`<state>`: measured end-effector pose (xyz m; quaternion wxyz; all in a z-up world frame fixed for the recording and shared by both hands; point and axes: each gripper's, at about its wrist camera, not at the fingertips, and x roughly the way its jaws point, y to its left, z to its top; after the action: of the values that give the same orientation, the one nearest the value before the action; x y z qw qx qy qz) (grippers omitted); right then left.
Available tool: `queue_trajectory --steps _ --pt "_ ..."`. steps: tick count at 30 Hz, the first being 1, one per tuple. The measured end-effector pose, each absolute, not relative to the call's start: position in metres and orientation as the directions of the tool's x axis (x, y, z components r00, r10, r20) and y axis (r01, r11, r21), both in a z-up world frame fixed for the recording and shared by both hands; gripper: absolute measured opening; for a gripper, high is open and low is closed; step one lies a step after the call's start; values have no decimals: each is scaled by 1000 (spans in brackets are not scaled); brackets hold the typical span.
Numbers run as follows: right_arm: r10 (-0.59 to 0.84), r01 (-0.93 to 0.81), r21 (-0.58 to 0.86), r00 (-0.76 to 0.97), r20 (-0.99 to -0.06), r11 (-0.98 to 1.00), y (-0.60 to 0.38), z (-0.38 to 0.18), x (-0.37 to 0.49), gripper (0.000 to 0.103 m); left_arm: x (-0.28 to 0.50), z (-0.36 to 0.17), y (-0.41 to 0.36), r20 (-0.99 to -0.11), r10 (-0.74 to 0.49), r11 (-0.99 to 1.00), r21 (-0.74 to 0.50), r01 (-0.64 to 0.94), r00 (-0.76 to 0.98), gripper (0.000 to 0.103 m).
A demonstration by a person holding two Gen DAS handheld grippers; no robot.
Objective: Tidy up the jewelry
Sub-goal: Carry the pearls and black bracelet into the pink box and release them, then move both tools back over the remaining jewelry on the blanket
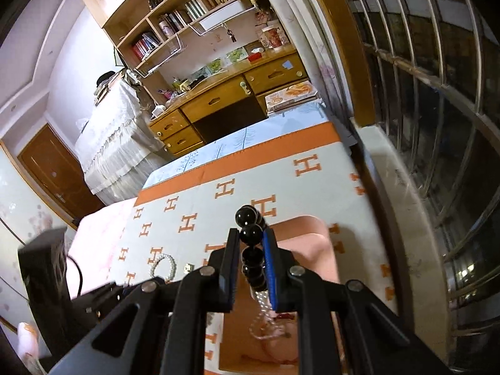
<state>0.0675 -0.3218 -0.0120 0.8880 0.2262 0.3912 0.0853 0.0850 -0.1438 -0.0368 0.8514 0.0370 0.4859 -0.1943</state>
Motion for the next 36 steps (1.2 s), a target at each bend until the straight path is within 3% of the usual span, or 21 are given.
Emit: queue_trajectory --steps 8,20,25,29,36 --pt "195 147 324 550 -812 935 -316 -61 87 16 76 -44 -108 -816 -229 957 -89 276 530 73" --pt "155 64 248 625 -765 967 -272 -39 44 16 71 -47 -78 -793 -194 975 -90 203 578 75" --pt "191 41 280 637 -747 959 -257 -36 31 16 66 -47 -63 -789 -184 979 -93 182 586 76" --pt "206 31 290 632 -747 957 -245 -36 25 16 62 -41 -53 -775 -172 983 -93 160 608 85" --pt "218 34 309 637 -740 951 -234 -33 19 16 55 -28 -37 -739 -158 987 -90 137 655 88"
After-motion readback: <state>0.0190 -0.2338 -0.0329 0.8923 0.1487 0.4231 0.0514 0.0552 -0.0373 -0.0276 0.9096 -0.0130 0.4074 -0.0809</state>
